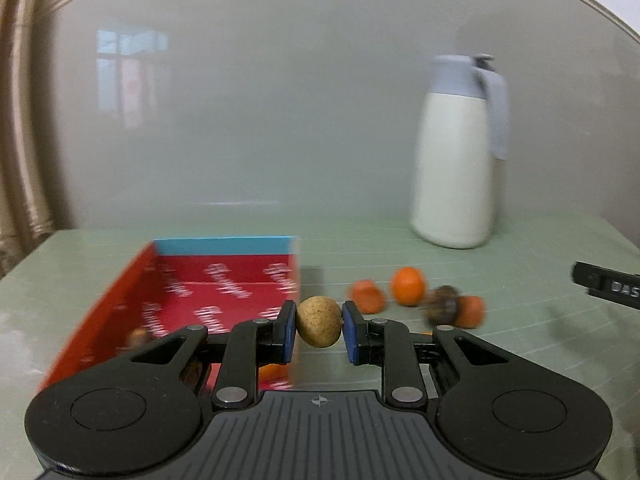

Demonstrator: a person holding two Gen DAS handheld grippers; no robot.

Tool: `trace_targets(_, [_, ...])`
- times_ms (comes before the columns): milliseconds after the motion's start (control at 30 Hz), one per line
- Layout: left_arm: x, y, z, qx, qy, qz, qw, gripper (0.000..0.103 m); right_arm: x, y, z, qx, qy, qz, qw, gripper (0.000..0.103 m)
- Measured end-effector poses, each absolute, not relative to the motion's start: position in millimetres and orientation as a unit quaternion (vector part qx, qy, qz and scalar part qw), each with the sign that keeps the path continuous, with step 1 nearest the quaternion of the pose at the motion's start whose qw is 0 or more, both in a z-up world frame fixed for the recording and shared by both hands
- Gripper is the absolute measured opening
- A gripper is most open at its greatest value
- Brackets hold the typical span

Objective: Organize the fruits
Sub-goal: 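Carry the tan fruit with the left gripper into the box and open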

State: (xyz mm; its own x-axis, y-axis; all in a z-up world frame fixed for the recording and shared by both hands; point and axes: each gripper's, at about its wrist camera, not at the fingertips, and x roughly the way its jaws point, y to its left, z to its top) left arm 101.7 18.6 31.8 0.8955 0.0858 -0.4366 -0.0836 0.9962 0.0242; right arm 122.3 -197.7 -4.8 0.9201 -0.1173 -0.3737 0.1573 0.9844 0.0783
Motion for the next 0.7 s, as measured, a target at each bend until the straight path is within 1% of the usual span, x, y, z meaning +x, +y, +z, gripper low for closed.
trace_targets(267, [100.1,79.9,25.9,-0.029,0.232,0.094,0.968,0.025,120.9,-177.8,-7.8,0.038,0.195,-0.064,0.978,0.102])
trace_targets(700, [98.6,114.7,5.8,-0.033,0.253,0.139,0.957,0.025,114.8,-137.3,5.0,0.025,0.183,-0.020,0.983,0.102])
